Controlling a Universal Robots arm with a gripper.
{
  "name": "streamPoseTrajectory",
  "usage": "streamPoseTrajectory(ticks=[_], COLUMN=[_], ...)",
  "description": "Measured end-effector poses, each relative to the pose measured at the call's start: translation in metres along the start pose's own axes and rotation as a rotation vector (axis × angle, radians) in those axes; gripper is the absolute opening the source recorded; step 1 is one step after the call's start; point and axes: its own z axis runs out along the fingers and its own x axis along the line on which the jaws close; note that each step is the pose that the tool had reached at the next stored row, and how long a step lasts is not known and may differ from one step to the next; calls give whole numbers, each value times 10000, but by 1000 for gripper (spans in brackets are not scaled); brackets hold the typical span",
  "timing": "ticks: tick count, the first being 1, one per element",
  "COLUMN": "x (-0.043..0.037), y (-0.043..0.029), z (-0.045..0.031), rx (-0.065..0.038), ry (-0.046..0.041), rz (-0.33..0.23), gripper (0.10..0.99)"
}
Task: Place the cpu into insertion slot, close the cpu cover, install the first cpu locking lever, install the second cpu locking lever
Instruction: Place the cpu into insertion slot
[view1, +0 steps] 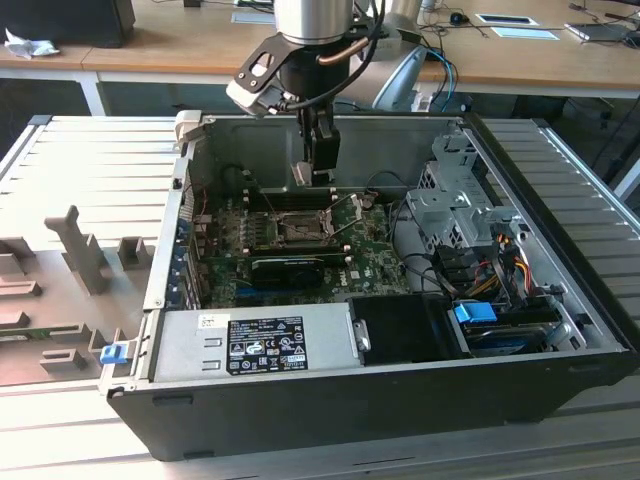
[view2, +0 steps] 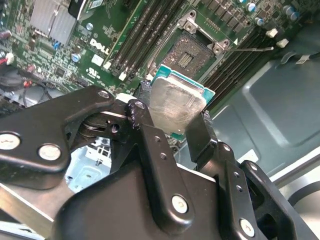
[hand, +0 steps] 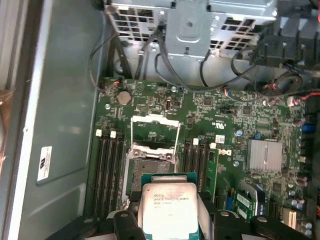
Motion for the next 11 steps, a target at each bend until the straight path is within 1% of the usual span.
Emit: streamPoseTrajectory(ticks=[2, 3, 5, 9, 11], x=[-1, -1, -2, -4, -5], y=[-2, -11, -24, -32, -40], z=[27, 89, 158, 241, 298], rx=[-10, -12, -12, -12, -12], ry=[-33, -44, -45, -44, -46], rz=[397, 535, 535, 536, 535], gripper=[529, 529, 529, 529, 529])
